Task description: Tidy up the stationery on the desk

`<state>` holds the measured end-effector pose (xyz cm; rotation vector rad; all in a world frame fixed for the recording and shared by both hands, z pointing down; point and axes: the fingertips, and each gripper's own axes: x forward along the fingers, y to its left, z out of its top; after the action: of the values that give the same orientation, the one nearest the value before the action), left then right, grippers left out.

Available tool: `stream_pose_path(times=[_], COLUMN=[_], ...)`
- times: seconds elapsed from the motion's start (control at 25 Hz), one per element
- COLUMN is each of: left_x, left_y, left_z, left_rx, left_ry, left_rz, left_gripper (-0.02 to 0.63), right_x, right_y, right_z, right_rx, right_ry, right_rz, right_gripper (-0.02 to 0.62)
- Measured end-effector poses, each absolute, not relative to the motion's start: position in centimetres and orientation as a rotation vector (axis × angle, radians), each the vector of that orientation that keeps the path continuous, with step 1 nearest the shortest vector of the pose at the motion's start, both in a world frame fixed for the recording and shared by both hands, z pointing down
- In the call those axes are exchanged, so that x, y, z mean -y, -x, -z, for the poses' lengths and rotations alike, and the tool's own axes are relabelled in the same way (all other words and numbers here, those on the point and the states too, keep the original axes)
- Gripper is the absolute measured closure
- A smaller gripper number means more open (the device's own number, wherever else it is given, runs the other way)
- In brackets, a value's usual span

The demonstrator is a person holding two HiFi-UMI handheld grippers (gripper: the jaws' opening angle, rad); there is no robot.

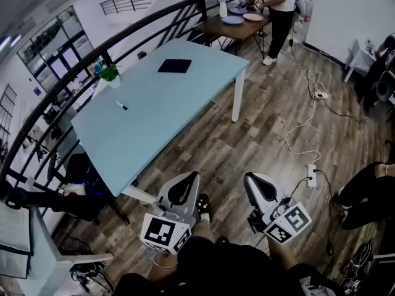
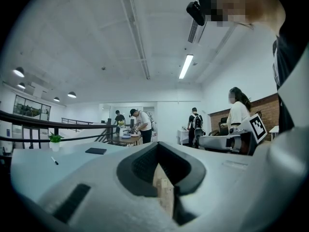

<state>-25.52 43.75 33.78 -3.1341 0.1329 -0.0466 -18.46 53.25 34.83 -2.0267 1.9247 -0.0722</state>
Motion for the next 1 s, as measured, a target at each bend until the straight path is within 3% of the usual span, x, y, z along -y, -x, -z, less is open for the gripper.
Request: stream_pose_path(times=[1.0], left_x=[-29.8], left_y=[15.3], left_z=[-35.3], left_rx=[-0.132], left_ry=[3.204], left_rz=[0.026], left_gripper=[0.615], right_x=[-41.4], right_y=[8.8], right_z=[-36.0], right_rx=[-1.914], right_ry=[2.125], right_rz=[0.132], right_gripper=[0.600])
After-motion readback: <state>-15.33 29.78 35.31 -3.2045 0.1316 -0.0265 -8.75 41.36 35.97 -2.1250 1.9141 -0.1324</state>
